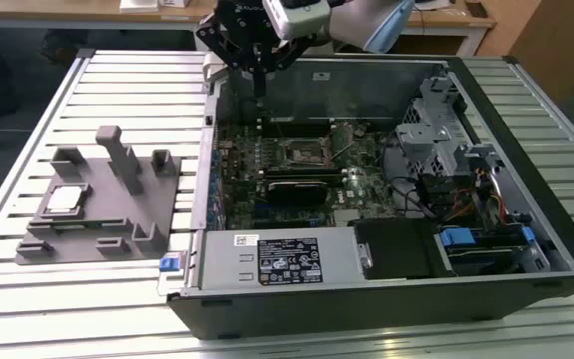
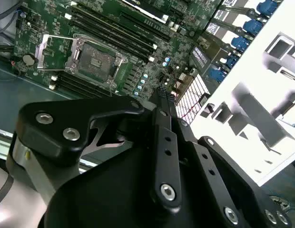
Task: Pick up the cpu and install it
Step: 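Reach for the cpu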
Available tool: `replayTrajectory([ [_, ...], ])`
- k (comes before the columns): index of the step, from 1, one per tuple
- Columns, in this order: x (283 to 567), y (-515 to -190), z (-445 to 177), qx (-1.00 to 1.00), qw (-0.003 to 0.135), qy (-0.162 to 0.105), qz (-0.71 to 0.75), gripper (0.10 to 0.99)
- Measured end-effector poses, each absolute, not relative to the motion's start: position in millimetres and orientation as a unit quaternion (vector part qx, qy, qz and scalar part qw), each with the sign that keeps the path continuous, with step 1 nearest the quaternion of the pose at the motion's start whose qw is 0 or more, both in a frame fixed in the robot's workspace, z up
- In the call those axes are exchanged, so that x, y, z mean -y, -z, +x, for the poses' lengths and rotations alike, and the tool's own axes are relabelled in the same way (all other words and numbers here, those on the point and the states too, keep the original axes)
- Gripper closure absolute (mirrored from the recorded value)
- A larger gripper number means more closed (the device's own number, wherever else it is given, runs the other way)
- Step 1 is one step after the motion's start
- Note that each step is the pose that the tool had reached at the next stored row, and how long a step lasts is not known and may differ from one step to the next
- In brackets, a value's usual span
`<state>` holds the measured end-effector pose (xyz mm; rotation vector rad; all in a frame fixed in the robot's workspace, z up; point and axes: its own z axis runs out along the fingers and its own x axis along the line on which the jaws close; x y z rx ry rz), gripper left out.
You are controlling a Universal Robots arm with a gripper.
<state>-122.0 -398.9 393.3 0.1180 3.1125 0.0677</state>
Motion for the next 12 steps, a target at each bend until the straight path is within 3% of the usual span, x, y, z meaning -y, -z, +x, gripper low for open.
replayTrajectory([
  [12, 398.9, -393.3, -125.6, -0.999, 0.013, -0.022, 0.038, 0.98],
])
